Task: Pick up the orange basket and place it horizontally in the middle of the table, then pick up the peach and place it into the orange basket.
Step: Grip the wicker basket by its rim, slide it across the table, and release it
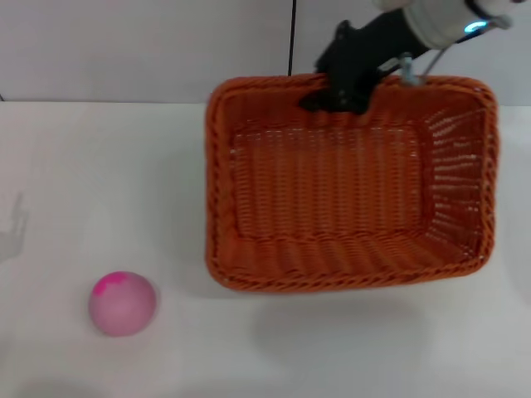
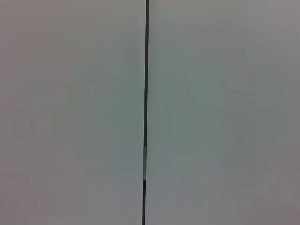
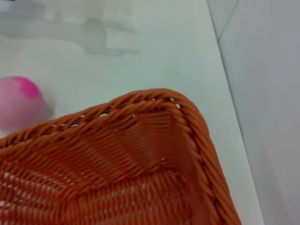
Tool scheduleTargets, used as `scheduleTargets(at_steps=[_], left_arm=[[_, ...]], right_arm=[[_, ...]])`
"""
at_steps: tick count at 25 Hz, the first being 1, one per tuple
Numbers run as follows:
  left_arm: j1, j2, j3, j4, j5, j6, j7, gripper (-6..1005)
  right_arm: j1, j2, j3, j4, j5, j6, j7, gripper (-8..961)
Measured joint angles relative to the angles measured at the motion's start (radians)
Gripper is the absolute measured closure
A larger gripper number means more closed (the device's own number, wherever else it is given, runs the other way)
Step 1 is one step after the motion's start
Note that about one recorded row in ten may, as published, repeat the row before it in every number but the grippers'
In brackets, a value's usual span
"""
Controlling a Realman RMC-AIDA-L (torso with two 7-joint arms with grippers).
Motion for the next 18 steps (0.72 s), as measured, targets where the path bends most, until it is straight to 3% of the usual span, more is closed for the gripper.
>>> scheduleTargets(at_steps=[4, 10, 18], left_arm=[[-0.002, 0.001, -0.006, 0.005, -0.002, 0.006, 0.000, 412], [-0.006, 0.002, -0.008, 0.002, -0.006, 0.016, 0.000, 412], [-0.025, 0.001, -0.006, -0.001, -0.004, 0.071, 0.003, 413]], right_arm=[[0.060, 0.008, -0.001, 0.156, 0.003, 0.131, -0.025, 822], [0.070, 0.029, -0.001, 0.184, 0.018, 0.159, -0.046, 822], [0.095, 0.035, -0.008, 0.275, 0.136, 0.214, -0.080, 822]])
